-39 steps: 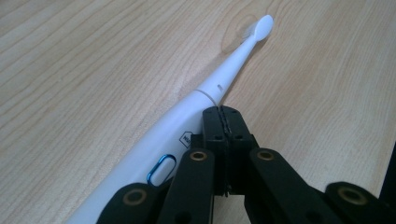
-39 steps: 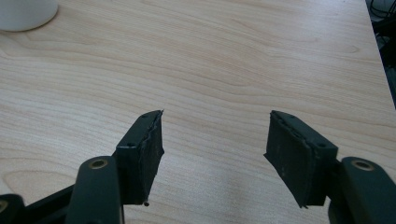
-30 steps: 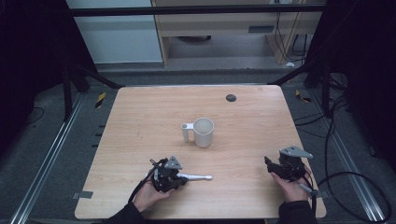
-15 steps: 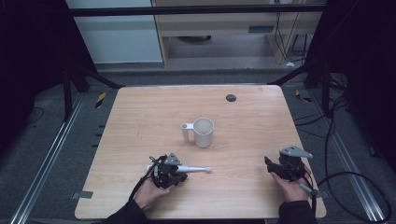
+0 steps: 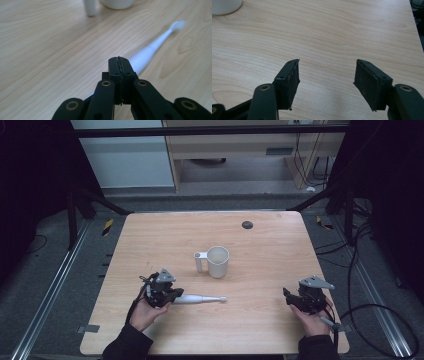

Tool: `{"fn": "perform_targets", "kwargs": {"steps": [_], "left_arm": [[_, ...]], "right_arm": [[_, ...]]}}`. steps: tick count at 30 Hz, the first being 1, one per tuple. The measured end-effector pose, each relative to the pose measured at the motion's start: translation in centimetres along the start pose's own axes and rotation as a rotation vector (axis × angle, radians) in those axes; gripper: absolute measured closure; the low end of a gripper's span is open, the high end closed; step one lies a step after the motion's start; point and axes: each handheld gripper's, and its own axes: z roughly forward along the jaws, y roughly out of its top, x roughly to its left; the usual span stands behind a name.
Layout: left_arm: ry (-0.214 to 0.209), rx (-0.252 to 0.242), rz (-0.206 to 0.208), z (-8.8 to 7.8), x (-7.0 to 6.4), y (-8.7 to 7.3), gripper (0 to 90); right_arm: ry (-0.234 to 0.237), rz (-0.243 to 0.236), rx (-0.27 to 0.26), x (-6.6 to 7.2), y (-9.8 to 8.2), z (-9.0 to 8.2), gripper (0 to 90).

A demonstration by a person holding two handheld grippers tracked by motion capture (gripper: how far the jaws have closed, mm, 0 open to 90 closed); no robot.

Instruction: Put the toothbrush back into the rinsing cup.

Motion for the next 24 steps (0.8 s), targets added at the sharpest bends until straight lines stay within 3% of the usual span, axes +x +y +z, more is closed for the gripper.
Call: {"fn": "perform_targets", "kwargs": {"steps": [1,2,3,11,24], "left_arm": [[0.000,0.000,0.000,0.0,0.0,0.0,89.2],[0.040,0.024,-0.001,0.0,1.0,-0.3,89.3],[0.046,0.031,-0.014,0.0,1.5,-0.5,89.2],[0.058,0.101,-0.045,0.2,3.2,-1.4,89.2],[0.032,0.130,-0.048,-0.2,3.1,-2.1,89.2]], "right_arm": [[0.000,0.000,0.000,0.0,0.0,0.0,36.5],[-0.002,-0.002,0.000,0.0,0.0,0.0,36.5],[-0.002,-0.004,-0.001,0.0,-0.1,0.0,36.5],[-0.001,-0.004,0.001,0.0,-0.1,0.0,36.5],[-0.003,-0.008,0.003,-0.1,-0.2,-0.1,36.5]]}}
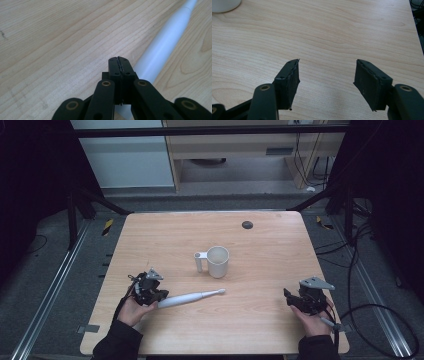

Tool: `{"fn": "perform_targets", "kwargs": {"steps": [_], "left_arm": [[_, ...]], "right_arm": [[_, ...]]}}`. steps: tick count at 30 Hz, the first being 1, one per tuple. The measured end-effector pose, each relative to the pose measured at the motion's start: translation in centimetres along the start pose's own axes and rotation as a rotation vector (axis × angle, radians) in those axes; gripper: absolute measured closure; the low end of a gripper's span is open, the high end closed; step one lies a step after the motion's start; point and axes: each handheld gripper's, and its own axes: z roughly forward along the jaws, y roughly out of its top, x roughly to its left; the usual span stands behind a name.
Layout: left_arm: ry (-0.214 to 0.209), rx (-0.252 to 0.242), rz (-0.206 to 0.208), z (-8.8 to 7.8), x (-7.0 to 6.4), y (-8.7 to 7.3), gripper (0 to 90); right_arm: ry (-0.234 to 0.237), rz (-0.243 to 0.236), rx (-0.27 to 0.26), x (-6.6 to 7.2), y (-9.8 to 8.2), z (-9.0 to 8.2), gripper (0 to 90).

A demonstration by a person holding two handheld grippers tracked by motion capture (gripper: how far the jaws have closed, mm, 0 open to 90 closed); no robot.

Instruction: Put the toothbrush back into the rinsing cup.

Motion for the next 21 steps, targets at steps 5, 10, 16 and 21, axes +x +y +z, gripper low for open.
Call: {"fn": "perform_targets", "kwargs": {"steps": [5,10,16,21], "left_arm": [[-0.013,0.004,0.010,-0.3,-0.3,-0.2,89.2],[-0.022,0.015,0.020,-0.3,-0.8,-0.3,89.2],[-0.034,0.027,0.029,-0.3,-1.1,-0.5,89.1],[-0.040,0.030,0.027,-0.3,-1.3,-0.6,89.1]], "right_arm": [[0.000,-0.002,0.002,0.0,0.0,0.0,36.5],[-0.001,-0.003,0.003,0.0,0.0,0.0,36.5],[-0.002,-0.006,0.002,0.0,0.0,0.0,36.5],[-0.003,-0.004,0.003,0.1,0.0,0.0,36.5]]}}
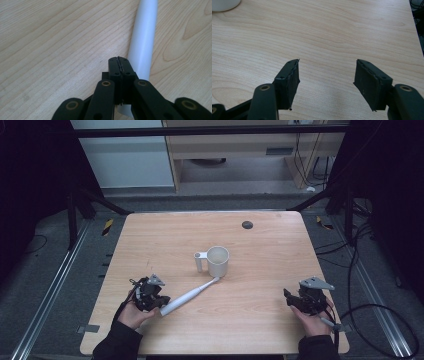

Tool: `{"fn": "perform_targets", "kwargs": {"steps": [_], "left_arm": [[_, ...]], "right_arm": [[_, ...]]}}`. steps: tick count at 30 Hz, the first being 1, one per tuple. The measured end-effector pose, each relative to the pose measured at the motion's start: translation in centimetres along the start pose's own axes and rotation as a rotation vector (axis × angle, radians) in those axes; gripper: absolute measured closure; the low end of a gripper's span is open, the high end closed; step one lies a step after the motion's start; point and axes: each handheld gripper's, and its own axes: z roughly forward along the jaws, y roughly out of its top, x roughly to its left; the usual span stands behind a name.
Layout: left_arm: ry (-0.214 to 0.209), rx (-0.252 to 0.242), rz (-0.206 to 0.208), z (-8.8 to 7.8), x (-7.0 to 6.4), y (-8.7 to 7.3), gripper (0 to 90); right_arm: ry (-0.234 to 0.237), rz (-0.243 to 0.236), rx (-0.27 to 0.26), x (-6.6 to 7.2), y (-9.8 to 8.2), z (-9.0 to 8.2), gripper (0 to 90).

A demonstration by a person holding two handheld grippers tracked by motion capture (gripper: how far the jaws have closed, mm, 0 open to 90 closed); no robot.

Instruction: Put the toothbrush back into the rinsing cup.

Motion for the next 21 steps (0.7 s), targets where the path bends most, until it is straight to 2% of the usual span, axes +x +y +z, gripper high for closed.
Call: {"fn": "perform_targets", "kwargs": {"steps": [21], "left_arm": [[-0.044,0.016,0.011,0.0,-1.5,-0.9,89.1]], "right_arm": [[-0.002,0.002,-0.002,0.0,0.0,-0.1,36.5]]}}
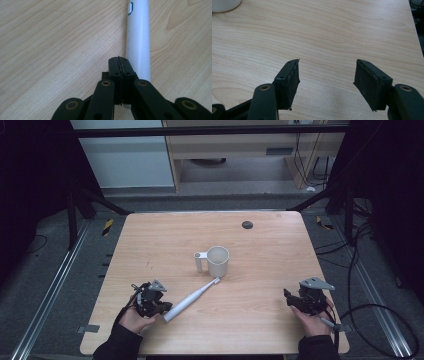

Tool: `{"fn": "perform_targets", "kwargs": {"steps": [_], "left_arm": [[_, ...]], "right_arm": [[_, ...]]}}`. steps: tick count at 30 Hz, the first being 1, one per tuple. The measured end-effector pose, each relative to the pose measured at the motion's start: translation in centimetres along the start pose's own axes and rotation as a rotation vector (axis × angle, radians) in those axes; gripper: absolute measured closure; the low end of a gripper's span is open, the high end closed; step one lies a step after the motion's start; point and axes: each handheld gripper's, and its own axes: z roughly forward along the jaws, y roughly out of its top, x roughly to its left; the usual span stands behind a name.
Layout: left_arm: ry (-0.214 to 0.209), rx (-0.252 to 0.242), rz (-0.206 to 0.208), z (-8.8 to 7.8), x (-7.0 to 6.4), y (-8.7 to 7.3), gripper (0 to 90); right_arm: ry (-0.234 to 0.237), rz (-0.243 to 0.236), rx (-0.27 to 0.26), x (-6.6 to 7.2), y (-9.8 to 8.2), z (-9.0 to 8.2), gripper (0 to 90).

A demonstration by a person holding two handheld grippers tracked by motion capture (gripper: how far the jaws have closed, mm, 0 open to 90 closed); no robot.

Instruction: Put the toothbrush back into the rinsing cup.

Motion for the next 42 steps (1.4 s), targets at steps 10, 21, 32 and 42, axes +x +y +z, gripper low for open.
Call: {"fn": "perform_targets", "kwargs": {"steps": [10,21,32,42], "left_arm": [[0.010,-0.031,-0.005,-0.6,0.3,0.4,86.9],[0.026,-0.108,0.054,-2.3,-0.5,3.5,74.8],[0.046,-0.126,0.079,-2.8,-0.3,5.5,58.1],[0.060,-0.097,0.123,-1.9,-0.6,7.7,50.6]], "right_arm": [[0.002,0.009,-0.006,0.0,0.0,-0.1,36.4],[0.002,0.012,-0.008,-0.2,0.1,-0.1,36.3],[0.009,0.008,-0.008,-0.1,0.2,0.1,35.5],[0.013,0.011,-0.008,-0.1,0.3,0.1,35.1]]}}
